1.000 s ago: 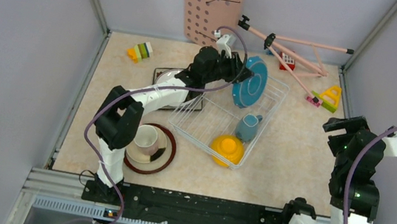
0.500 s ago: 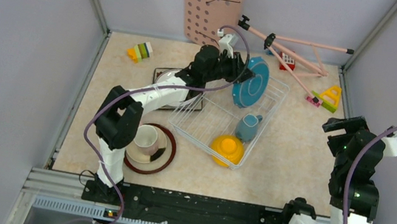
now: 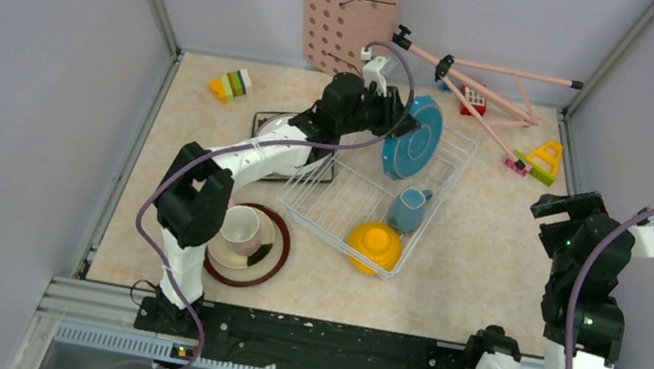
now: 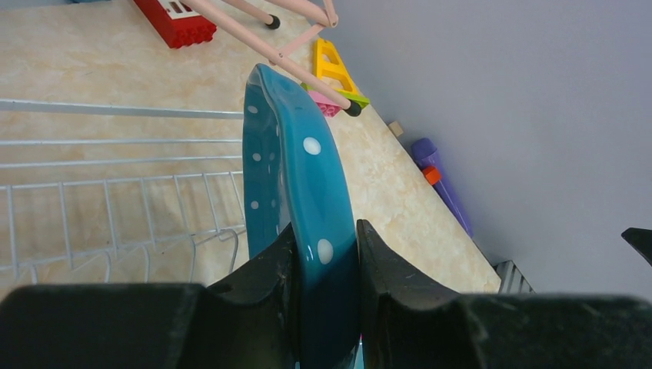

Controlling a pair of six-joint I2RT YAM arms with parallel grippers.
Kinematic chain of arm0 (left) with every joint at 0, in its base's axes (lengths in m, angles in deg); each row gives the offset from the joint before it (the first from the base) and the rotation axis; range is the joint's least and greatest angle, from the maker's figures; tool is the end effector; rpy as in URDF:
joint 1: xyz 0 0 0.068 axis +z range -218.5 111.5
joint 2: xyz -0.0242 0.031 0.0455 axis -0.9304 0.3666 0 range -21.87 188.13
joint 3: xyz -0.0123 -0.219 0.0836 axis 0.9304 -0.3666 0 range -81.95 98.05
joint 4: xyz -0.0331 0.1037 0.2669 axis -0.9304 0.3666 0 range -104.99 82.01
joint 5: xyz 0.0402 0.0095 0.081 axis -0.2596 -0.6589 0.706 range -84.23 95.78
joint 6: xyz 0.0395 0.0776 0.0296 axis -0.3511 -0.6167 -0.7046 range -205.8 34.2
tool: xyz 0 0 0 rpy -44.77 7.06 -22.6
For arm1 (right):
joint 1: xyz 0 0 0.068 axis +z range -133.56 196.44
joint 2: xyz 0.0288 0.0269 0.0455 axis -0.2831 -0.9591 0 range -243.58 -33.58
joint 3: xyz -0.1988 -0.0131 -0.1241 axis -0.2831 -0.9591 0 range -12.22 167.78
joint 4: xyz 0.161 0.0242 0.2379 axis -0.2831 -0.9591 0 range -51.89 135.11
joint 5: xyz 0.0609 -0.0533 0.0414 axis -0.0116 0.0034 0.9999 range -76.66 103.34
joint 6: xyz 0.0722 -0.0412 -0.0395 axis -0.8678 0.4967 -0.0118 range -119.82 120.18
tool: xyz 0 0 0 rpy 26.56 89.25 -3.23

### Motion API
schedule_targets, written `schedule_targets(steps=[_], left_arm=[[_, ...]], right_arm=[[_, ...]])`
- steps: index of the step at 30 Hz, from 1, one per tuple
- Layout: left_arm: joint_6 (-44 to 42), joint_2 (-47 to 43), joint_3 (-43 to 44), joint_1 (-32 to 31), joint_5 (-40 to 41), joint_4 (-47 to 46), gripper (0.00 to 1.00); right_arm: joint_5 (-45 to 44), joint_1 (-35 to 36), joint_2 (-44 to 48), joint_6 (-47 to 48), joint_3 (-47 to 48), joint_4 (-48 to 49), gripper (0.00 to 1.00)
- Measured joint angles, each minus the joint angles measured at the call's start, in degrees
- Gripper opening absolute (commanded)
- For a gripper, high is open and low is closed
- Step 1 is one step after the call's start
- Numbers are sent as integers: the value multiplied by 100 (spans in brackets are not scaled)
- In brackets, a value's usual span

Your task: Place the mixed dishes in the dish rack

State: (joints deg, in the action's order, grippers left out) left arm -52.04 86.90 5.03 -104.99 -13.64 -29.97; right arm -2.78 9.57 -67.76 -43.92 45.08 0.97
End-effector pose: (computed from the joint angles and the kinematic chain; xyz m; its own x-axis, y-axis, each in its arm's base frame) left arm 0.4010 -0.3309 0.2622 -0.5384 -0.2534 -0.8036 0.6340 0.5064 -0.5845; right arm 0.2012 -0.0474 0.3472 0.0033 0.6730 -0.7397 0.5152 0.6328 0.5780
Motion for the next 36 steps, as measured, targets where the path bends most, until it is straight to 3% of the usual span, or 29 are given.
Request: schedule_targets(steps=[7, 14, 23, 28, 32, 36], left_arm=[[48, -50, -249, -68, 415, 55, 0], [-846, -50, -254, -603, 1412, 660, 0], [-1379, -50, -245, -815, 1609, 863, 0], [-1379, -50, -245, -820, 1580, 861, 23], [-1386, -50, -245, -824, 1556, 866, 36], [-1425, -50, -188, -824, 1537, 920, 62]], right_arm=[[-37, 0, 0, -2, 50, -94, 77], [-293, 0, 4, 2, 90, -306, 77], [-339, 0, 13, 4, 85, -343, 77], [-334, 0, 109, 9, 33, -337, 77], [-328, 0, 116, 13, -48, -319, 77], [-326, 0, 116, 20, -70, -310, 77]])
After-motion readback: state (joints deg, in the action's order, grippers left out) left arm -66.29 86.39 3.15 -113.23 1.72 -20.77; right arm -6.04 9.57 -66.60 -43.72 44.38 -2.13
